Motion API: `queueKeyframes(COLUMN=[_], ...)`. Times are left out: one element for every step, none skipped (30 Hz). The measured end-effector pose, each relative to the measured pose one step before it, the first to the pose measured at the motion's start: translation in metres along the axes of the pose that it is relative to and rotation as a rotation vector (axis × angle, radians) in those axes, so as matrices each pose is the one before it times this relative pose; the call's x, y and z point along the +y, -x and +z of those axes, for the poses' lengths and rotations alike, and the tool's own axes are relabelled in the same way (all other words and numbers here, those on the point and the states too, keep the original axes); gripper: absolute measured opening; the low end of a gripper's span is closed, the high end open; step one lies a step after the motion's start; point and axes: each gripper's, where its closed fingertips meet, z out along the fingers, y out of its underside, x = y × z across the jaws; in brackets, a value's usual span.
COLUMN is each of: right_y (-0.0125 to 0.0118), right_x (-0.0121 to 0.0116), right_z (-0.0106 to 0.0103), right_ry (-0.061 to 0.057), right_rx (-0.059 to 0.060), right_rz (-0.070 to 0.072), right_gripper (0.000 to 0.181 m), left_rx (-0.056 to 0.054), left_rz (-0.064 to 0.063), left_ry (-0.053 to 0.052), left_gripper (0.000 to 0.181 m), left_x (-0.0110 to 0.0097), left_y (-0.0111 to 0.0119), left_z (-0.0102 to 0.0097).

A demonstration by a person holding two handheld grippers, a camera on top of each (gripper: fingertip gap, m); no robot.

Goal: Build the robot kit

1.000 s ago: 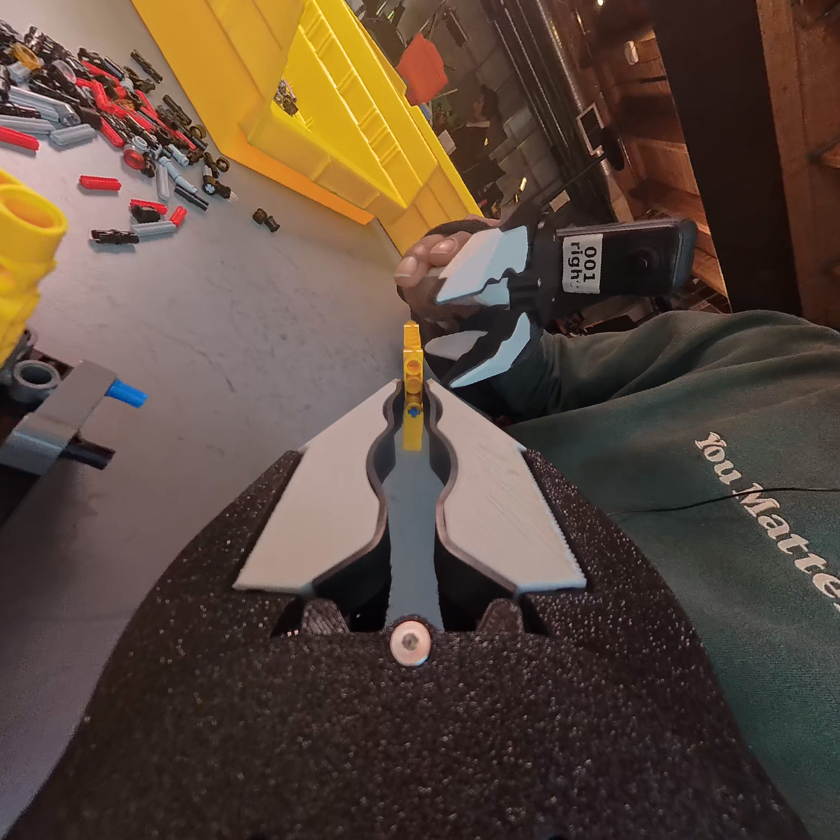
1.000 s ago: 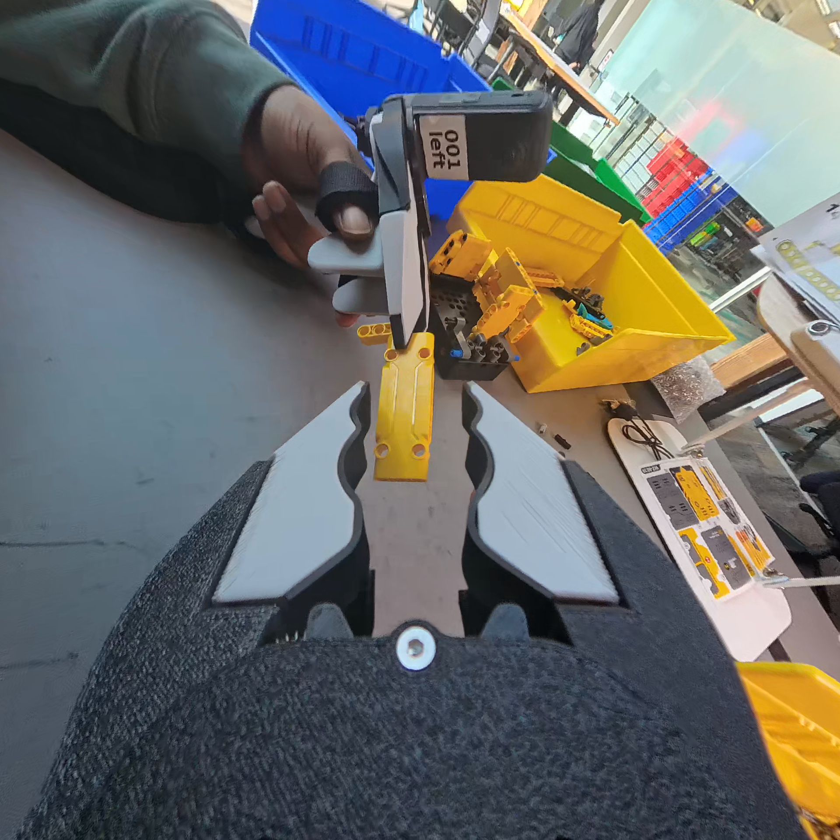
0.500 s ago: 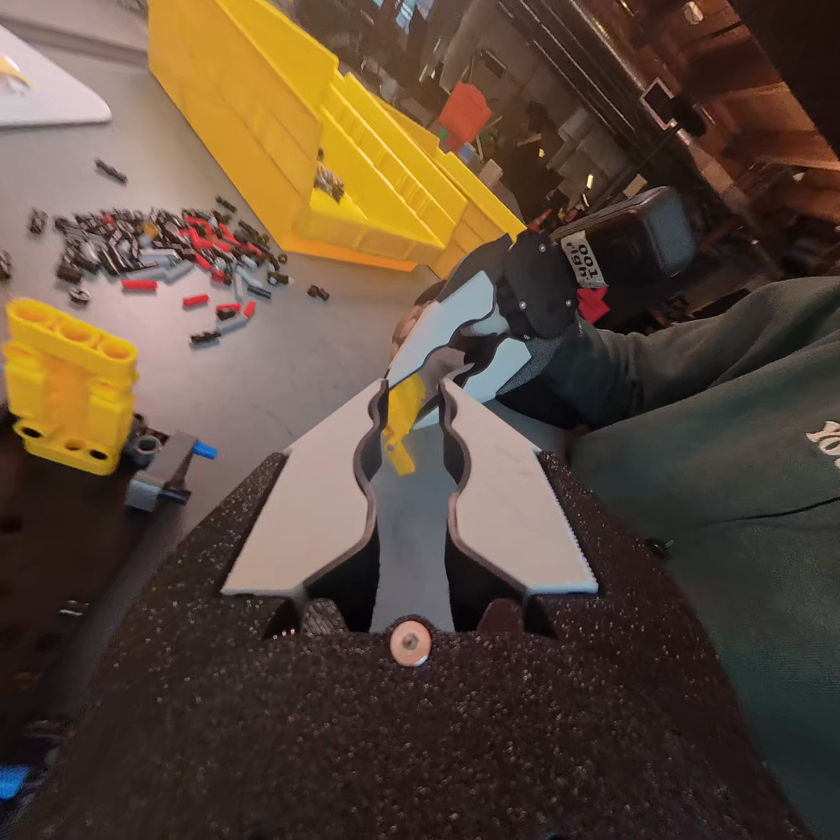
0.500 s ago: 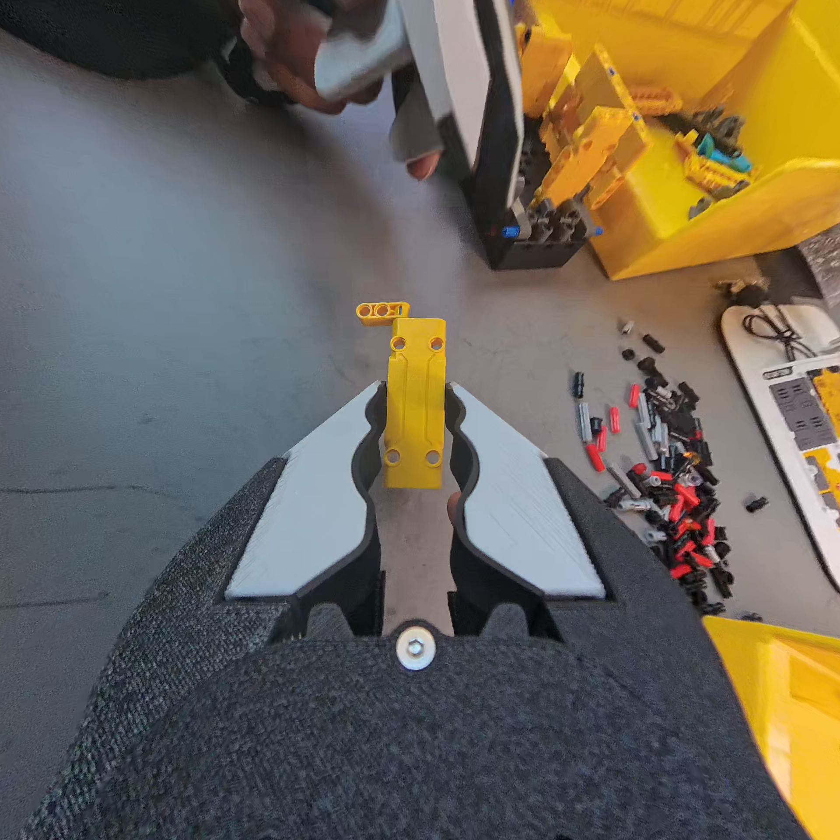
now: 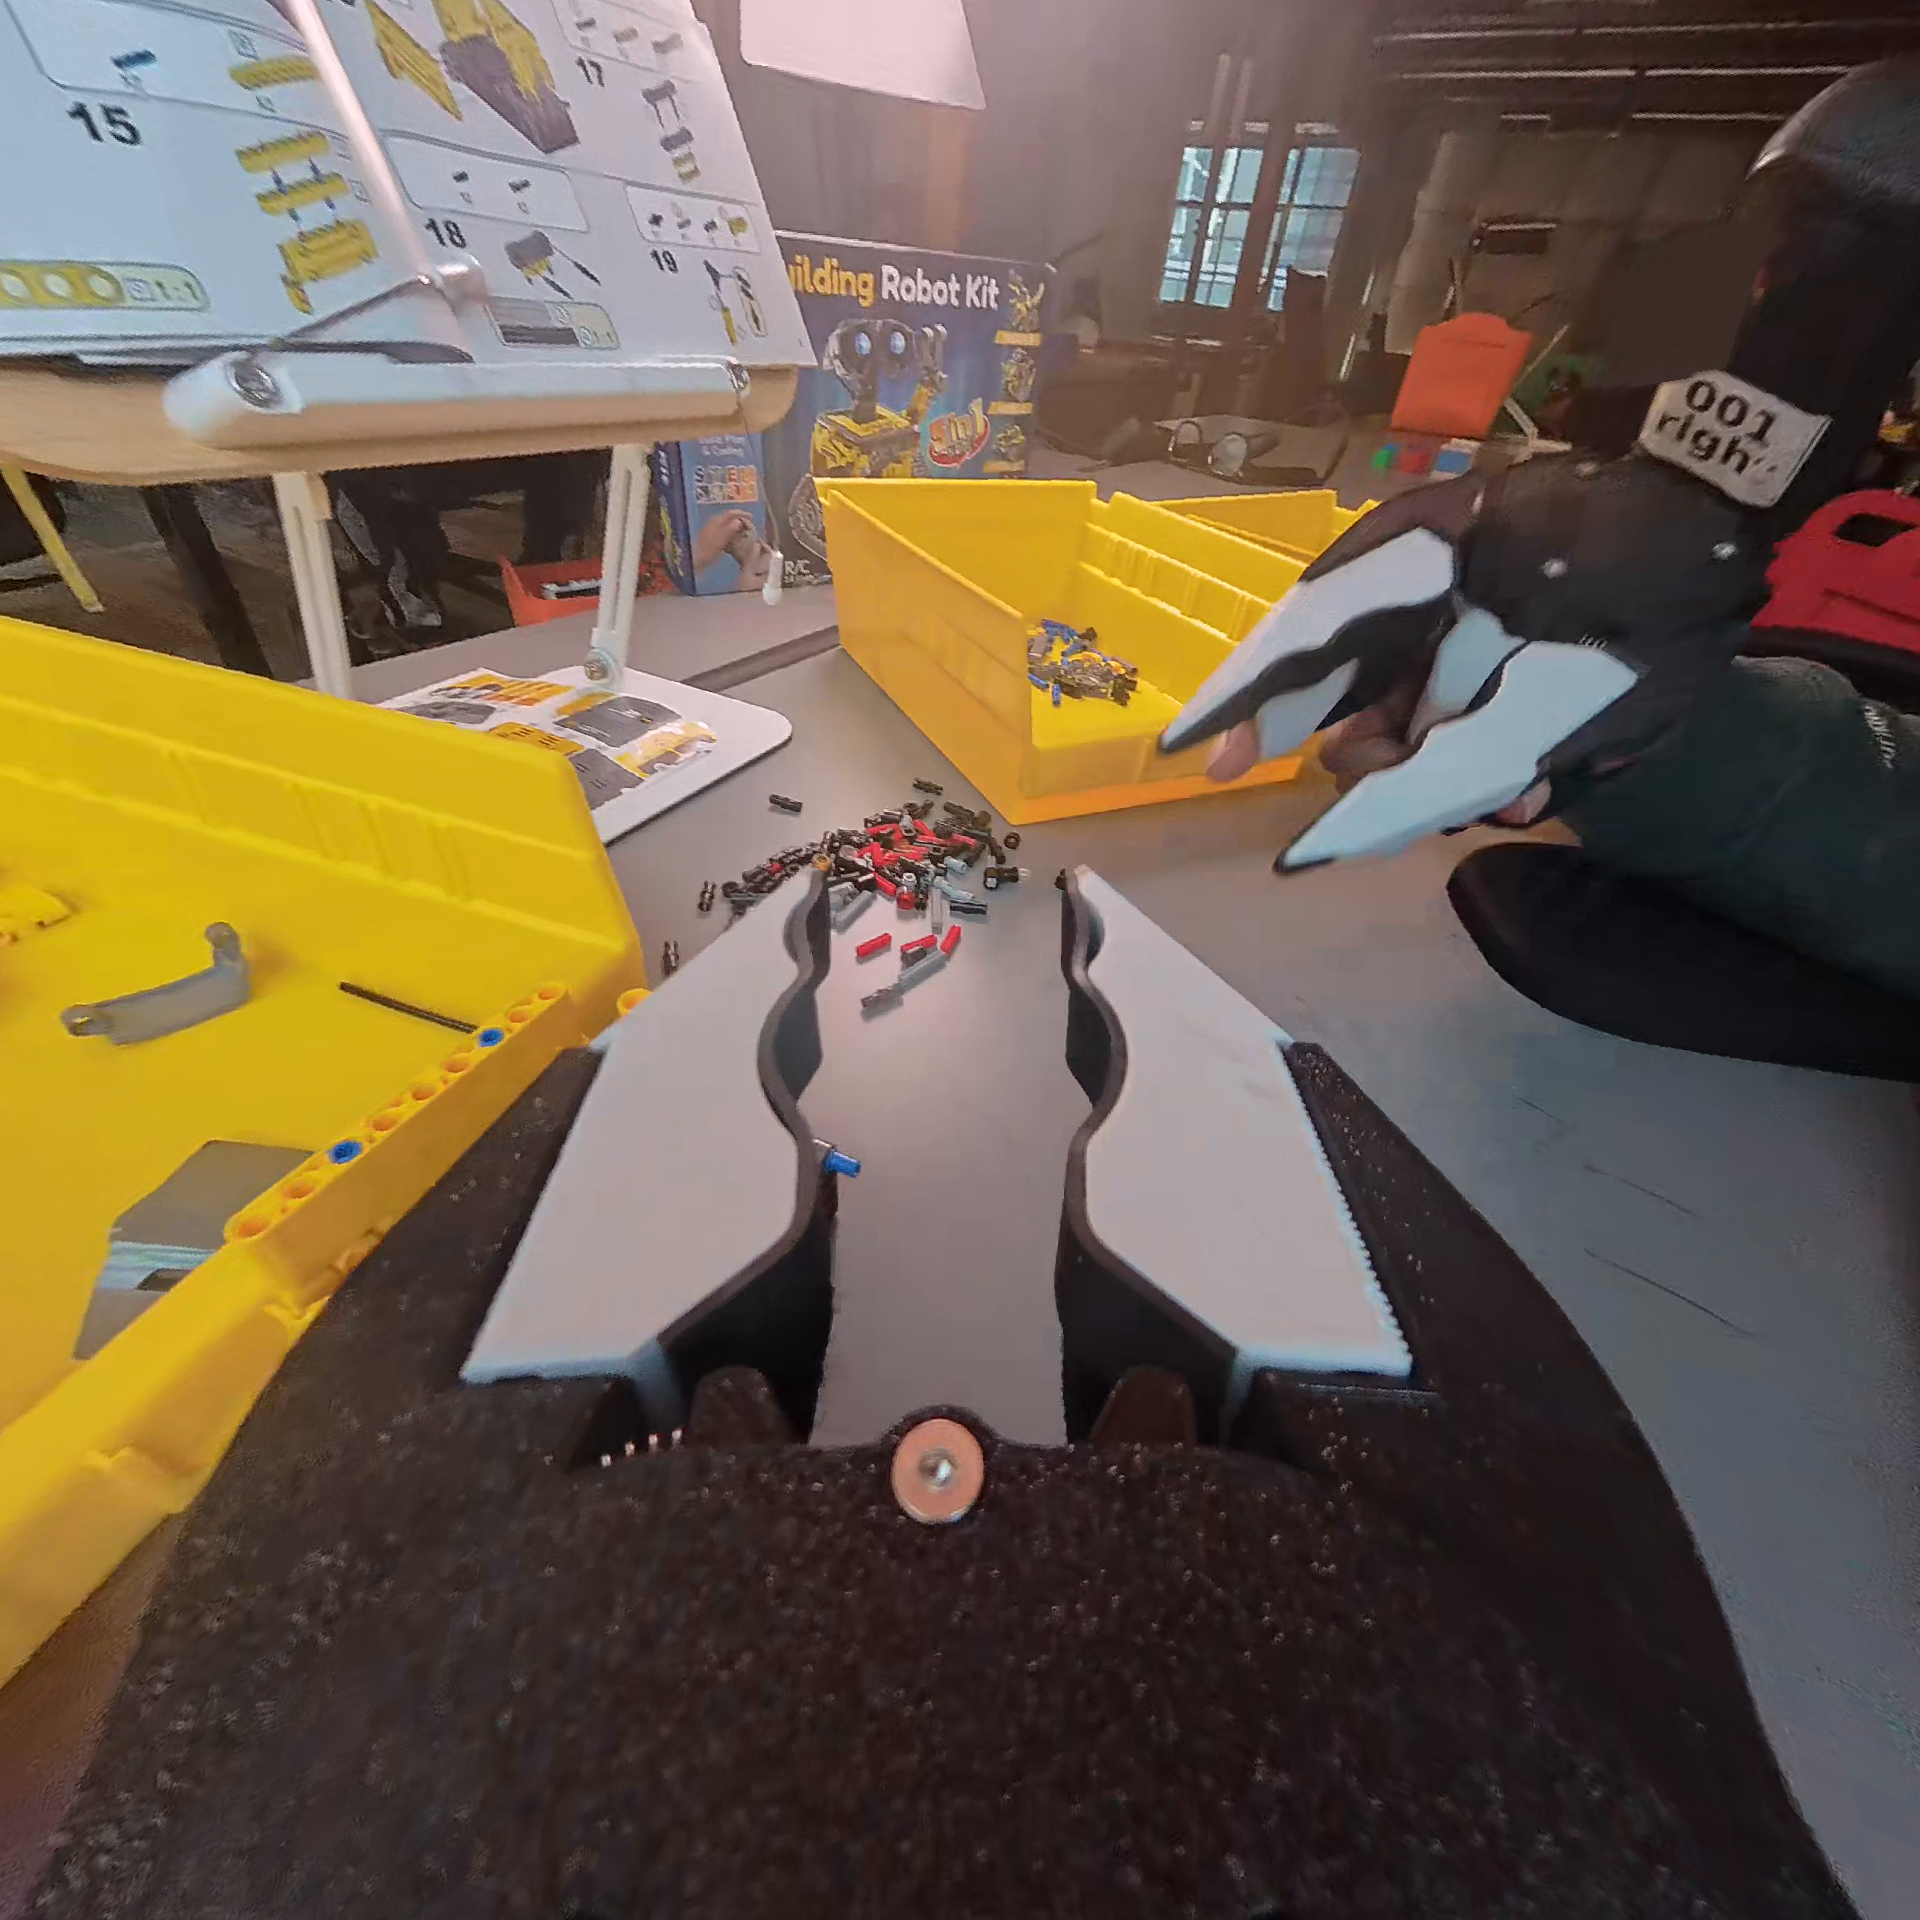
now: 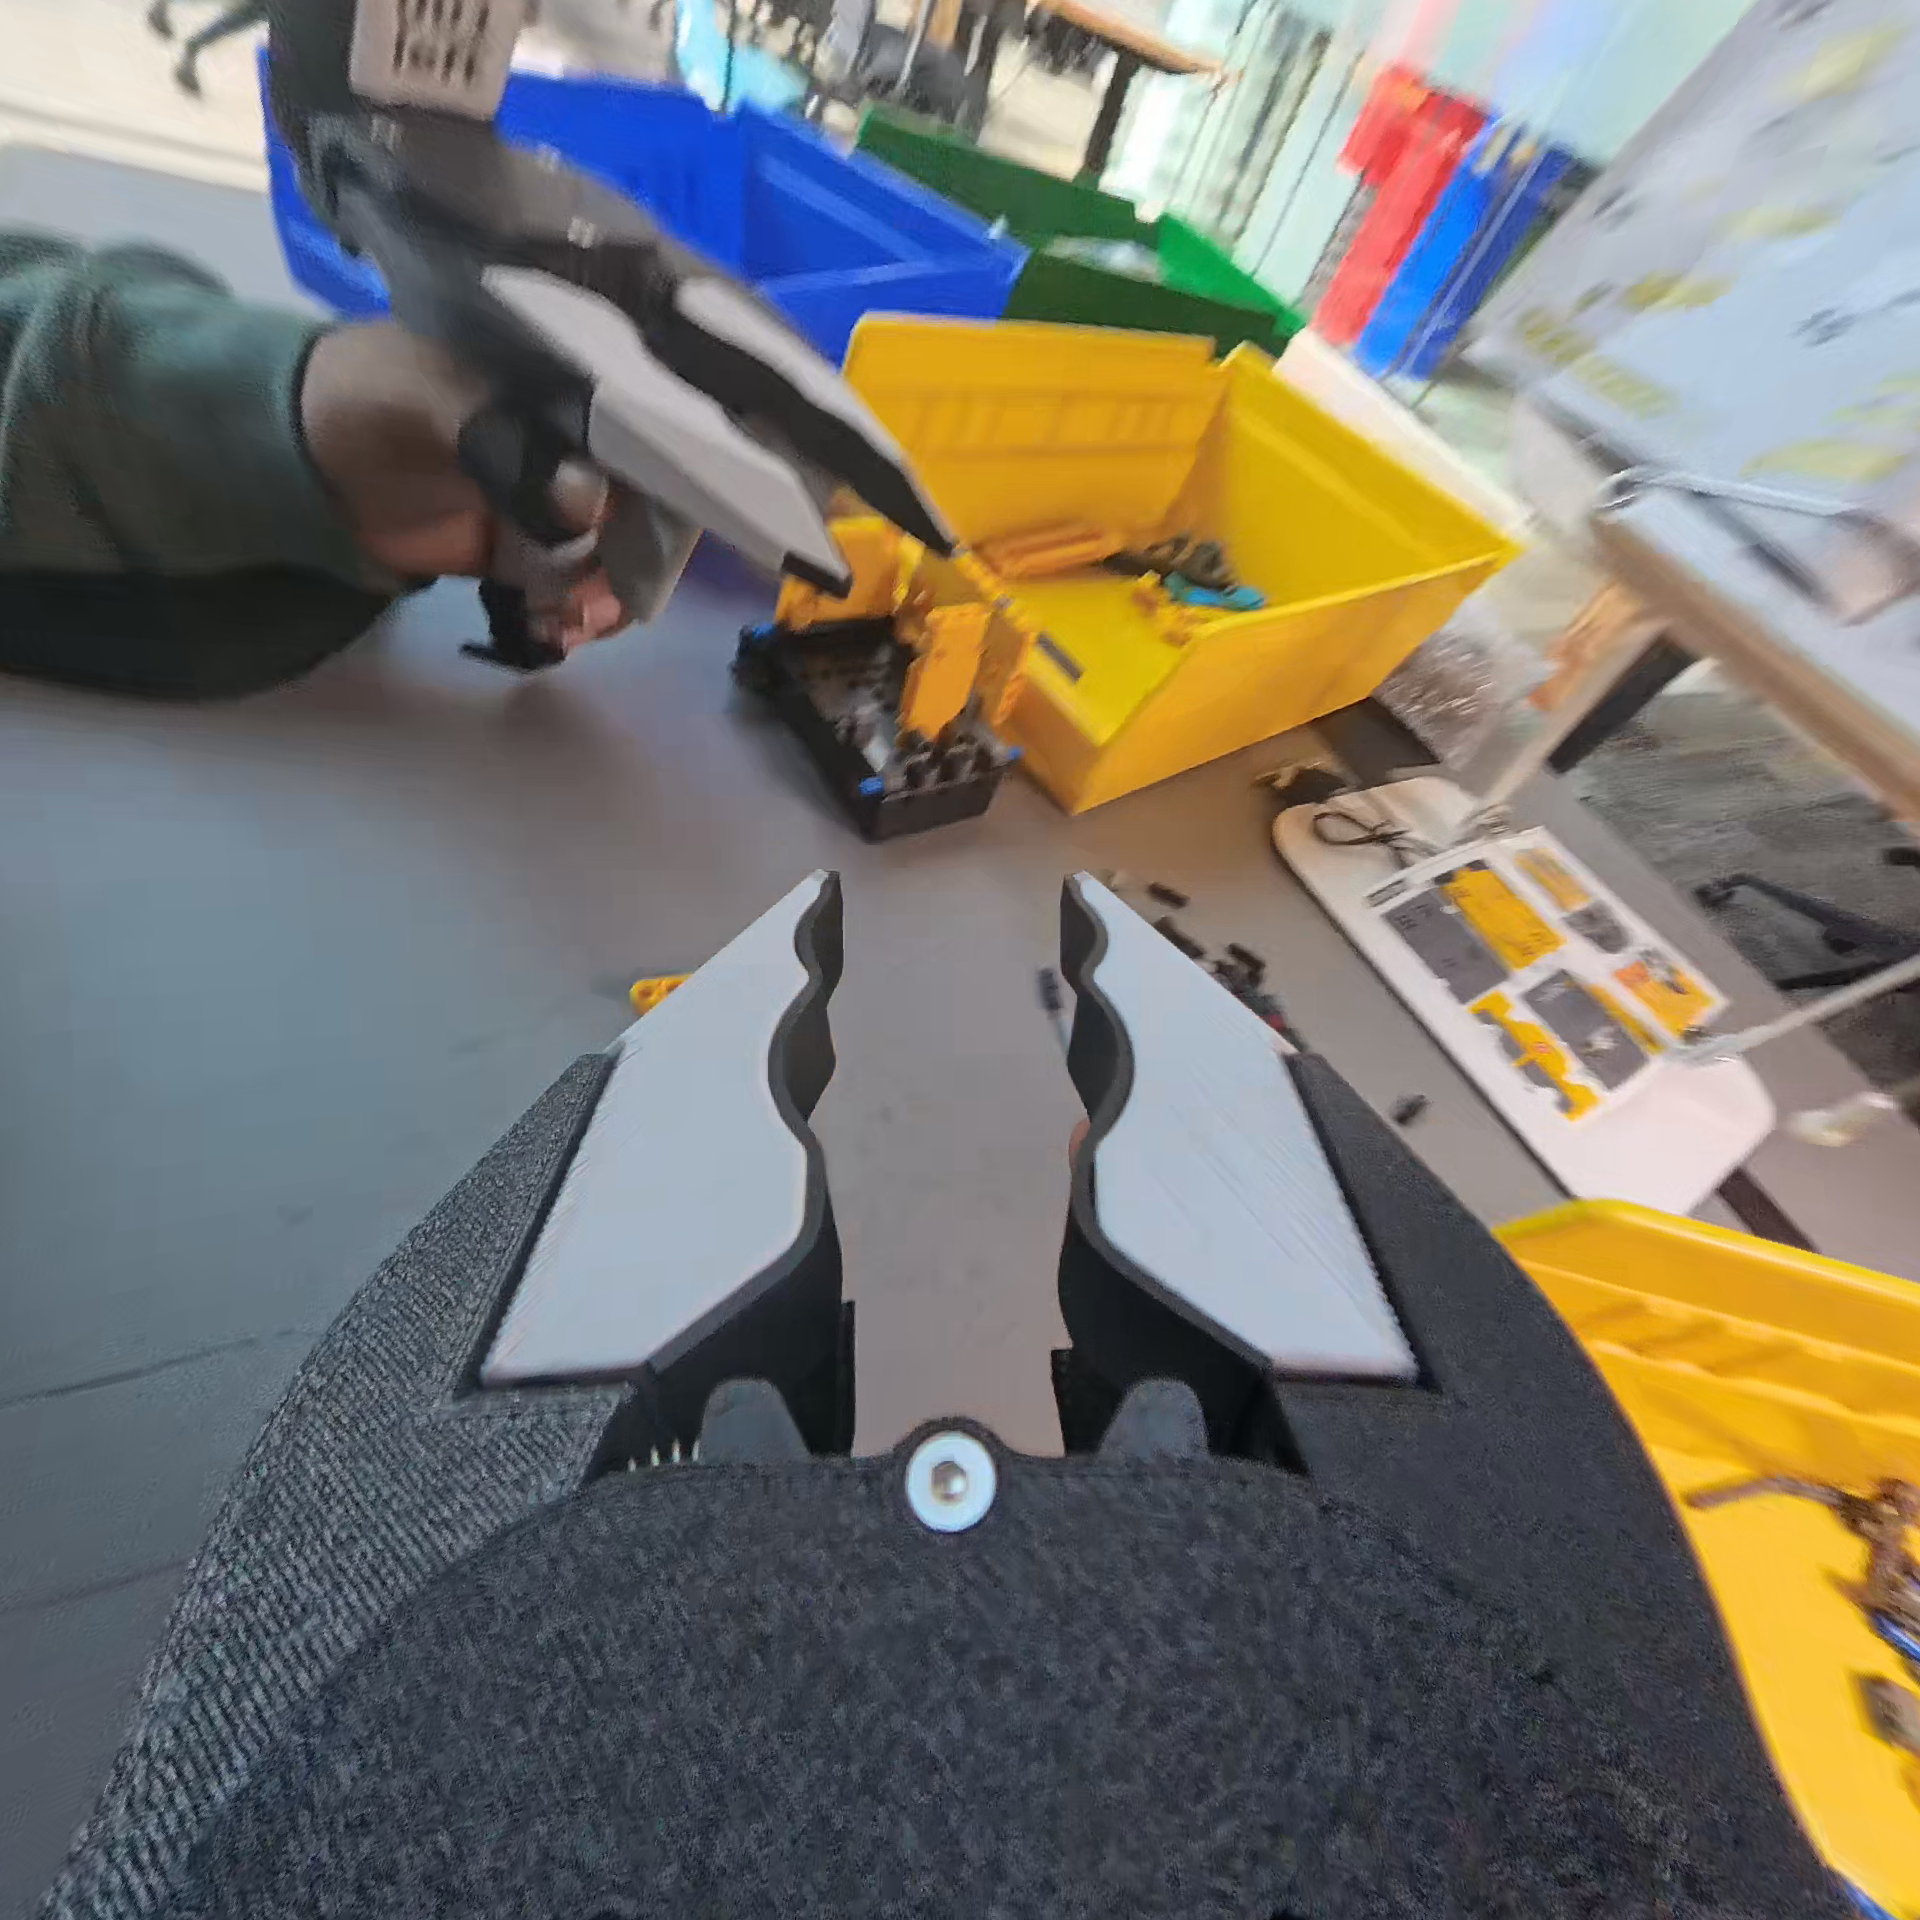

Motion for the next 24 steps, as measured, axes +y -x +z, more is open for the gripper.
queueKeyframes(right_y=[-0.01476, -0.01624, -0.01905, -0.0204, -0.02048, -0.02261, -0.02596, -0.02688, -0.02712, -0.02611, -0.02434, -0.02299, -0.02192, -0.01885, -0.01573, -0.01346, -0.01048, -0.00859, -0.0052, -0.00076, -0.00067, 0.00026, 0.00255, 0.00292], right_x=[-0.01453, -0.01324, -0.01128, -0.00917, -0.00692, -0.00328, 0.00031, 0.00368, 0.0057, 0.00688, 0.00888, 0.01203, 0.01344, 0.01456, 0.01716, 0.01739, 0.01592, 0.01471, 0.01445, 0.01383, 0.01136, 0.00871, 0.00746, 0.00588], right_z=[-0.01643, -0.01721, -0.01784, -0.01818, -0.01791, -0.01731, -0.01634, -0.01491, -0.01321, -0.01121, -0.009, -0.00681, -0.00508, -0.00315, -0.00122, 0.00056, 0.00167, 0.00276, 0.00395, 0.00475, 0.005, 0.00482, 0.00467, 0.0045], right_ry=[-0.0535, -0.0423, -0.029, -0.0202, -0.0118, 0.0061, 0.0224, 0.0332, 0.0367, 0.0331, 0.0378, 0.0521, 0.055, 0.0544, 0.0671, 0.0662, 0.0552, 0.0482, 0.0498, 0.0506, 0.0407, 0.0296, 0.03, 0.0281], right_rx=[0.0654, 0.0699, 0.0789, 0.0765, 0.0659, 0.0674, 0.0774, 0.0717, 0.0669, 0.0551, 0.0418, 0.0356, 0.036, 0.0258, 0.0153, 0.0125, 0.0061, 0.006, -0.0076, -0.0274, -0.0179, -0.0137, -0.022, -0.0174], right_rz=[0.0138, 0.0054, 0.0043, 0.0036, 0.0043, 0.0056, 0.006, 0.0065, 0.0112, 0.0151, 0.0175, 0.0155, 0.0043, -0.0078, -0.0098, -0.0109, -0.0143, -0.0081, -0.0057, -0.0025, -0.0025, -0.0089, -0.0119, -0.0116], right_gripper=[0.041, 0.04, 0.037, 0.034, 0.03, 0.027, 0.024, 0.019, 0.013, 0.007, 0.004, 0.002, 0.002, 0.002, 0.004, 0.005, 0.006, 0.006, 0.007, 0.011, 0.015, 0.016, 0.018, 0.019], left_rx=[-0.0145, -0.0207, -0.0249, -0.022, -0.0175, -0.017, -0.0177, -0.0156, -0.0138, -0.0091, -0.0049, -0.0059, -0.0049, -0.001, -0.0003, -0.0014, -0.0027, -0.0037, -0.0025, -0.0019, -0.002, -0.0007, 0.0015, 0.0015], left_rz=[0.0027, 0.0039, 0.0071, 0.0085, 0.0071, 0.0066, 0.0096, 0.0136, 0.0146, 0.0132, 0.0099, 0.0067, 0.0054, 0.0036, 0.0017, 0.0021, 0.003, 0.0026, 0.0013, -0.0011, -0.0029, -0.003, -0.0024, -0.0014], left_ry=[-0.025, -0.02, -0.0156, -0.0116, -0.0083, -0.0067, -0.0049, -0.003, -0.0009, 0.0006, 0.0037, 0.0069, 0.0065, 0.0047, 0.0038, 0.003, 0.0023, 0.0016, 0.002, 0.0034, 0.0035, 0.0027, 0.0035, 0.0045], left_gripper=[0.039, 0.033, 0.027, 0.022, 0.018, 0.014, 0.009, 0.004, 0.0, 0.0, 0.0, 0.0, 0.0, 0.0, 0.0, 0.0, 0.0, 0.0, 0.0, 0.0, 0.0, 0.0, 0.001, 0.002], left_x=[-0.00432, -0.00353, -0.0028, -0.00217, -0.00175, -0.00153, -0.00127, -0.0008, -0.00032, -0.00003, 0.0008, 0.00144, 0.00166, 0.00142, 0.0013, 0.00099, 0.00088, 0.0008, 0.00096, 0.00127, 0.00129, 0.00097, 0.00117, 0.00121], left_y=[0.00269, 0.00368, 0.0043, 0.00379, 0.00319, 0.0028, 0.00274, 0.00208, 0.00156, 0.00081, 0.00017, 0.00026, 0.00016, -0.00039, -0.00044, -0.00008, 0.00021, 0.00038, 0.00045, 0.00046, 0.00052, 0.00024, -0.00009, -0.00024], left_z=[-0.00229, -0.00225, -0.00217, -0.00184, -0.00164, -0.00149, -0.00126, -0.00093, -0.00064, -0.00012, 0.00022, 0.00056, 0.00076, 0.00064, 0.00065, 0.00055, 0.00038, 0.0003, 0.00039, 0.00053, 0.00037, 0.00045, 0.00052, 0.00041])
